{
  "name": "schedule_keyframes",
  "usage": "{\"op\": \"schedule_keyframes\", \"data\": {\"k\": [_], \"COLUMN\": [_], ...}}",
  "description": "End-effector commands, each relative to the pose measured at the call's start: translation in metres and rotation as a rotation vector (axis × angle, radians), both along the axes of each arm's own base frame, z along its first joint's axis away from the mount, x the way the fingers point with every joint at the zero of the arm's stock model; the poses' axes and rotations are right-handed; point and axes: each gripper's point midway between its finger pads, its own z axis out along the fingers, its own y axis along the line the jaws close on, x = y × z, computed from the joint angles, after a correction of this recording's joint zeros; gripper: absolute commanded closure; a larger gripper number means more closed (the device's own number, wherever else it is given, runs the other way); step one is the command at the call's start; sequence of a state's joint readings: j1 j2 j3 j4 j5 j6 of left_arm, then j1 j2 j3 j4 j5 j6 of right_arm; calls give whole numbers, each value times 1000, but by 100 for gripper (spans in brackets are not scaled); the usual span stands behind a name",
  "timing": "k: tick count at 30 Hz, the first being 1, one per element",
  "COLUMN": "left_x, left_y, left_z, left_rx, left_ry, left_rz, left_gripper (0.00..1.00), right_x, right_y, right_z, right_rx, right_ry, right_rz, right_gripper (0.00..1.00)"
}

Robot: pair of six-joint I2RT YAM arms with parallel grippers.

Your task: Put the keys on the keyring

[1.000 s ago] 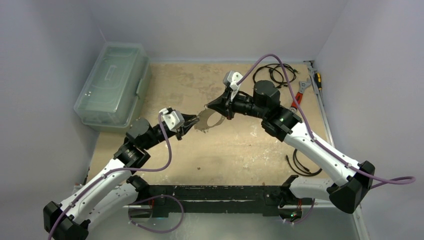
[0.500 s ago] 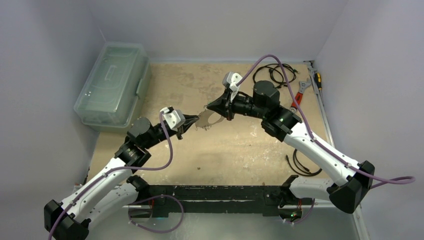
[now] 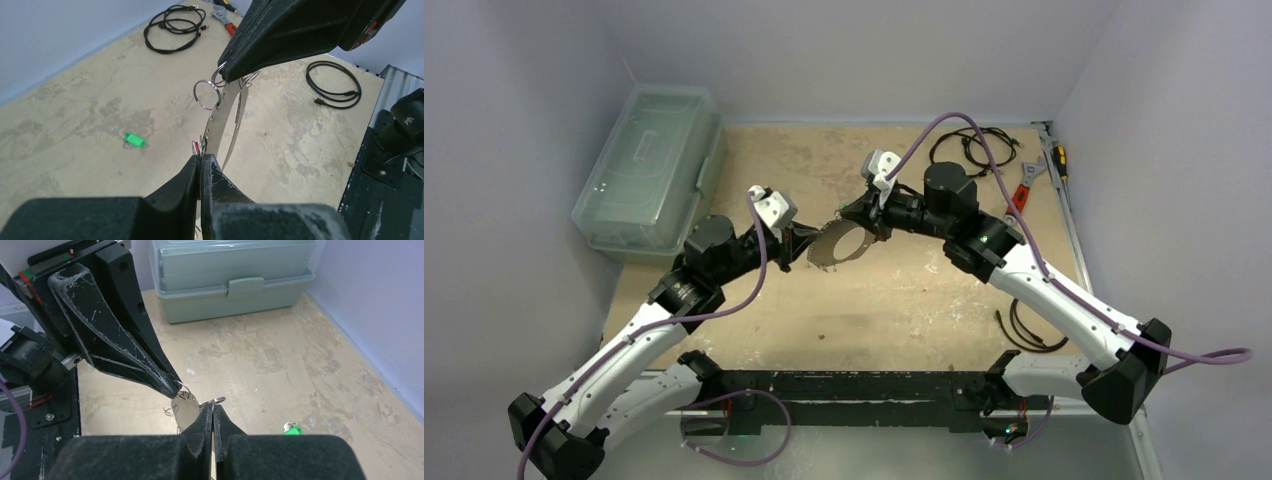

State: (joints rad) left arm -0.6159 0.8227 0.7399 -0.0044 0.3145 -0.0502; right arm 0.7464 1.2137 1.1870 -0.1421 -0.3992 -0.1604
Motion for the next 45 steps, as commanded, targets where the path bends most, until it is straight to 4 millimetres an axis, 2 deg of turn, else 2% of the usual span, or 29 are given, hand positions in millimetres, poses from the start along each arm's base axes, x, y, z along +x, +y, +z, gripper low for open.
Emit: {"op": "schedule_keyframes", "data": {"k": [1,12,20,23,28,30,34,37,45], "left_x": [0,-4,-4,1,9,8,2,-9,-27], "left_y": [6,5,12,15,20,15,8,0,-4], "left_z": [13,-3,-2,2,19,20,19,19,6], "left_rx": [-18,60,36,6,-127,-136,-105,-82,-9], "left_ry": [105,395,534,535,475,478,511,547,673], "left_rz": [54,106,201,248,304,277,229,153,95], "left_gripper": [100,100,100,100,100,100,100,100,100], "right_x": [6,12,15,13,12,11,11,12,10], "right_y": [1,4,6,10,13,12,10,9,12], "right_z": [29,20,14,11,3,-1,5,10,17], "right_rx": [36,-6,-13,-7,12,14,47,60,79], "right_ry": [-97,-125,-142,-138,-112,-96,-110,-124,-146], "right_rz": [-19,-59,-100,-92,-106,-110,-127,-135,-112], "right_gripper": [100,100,100,100,100,100,100,100,100]}}
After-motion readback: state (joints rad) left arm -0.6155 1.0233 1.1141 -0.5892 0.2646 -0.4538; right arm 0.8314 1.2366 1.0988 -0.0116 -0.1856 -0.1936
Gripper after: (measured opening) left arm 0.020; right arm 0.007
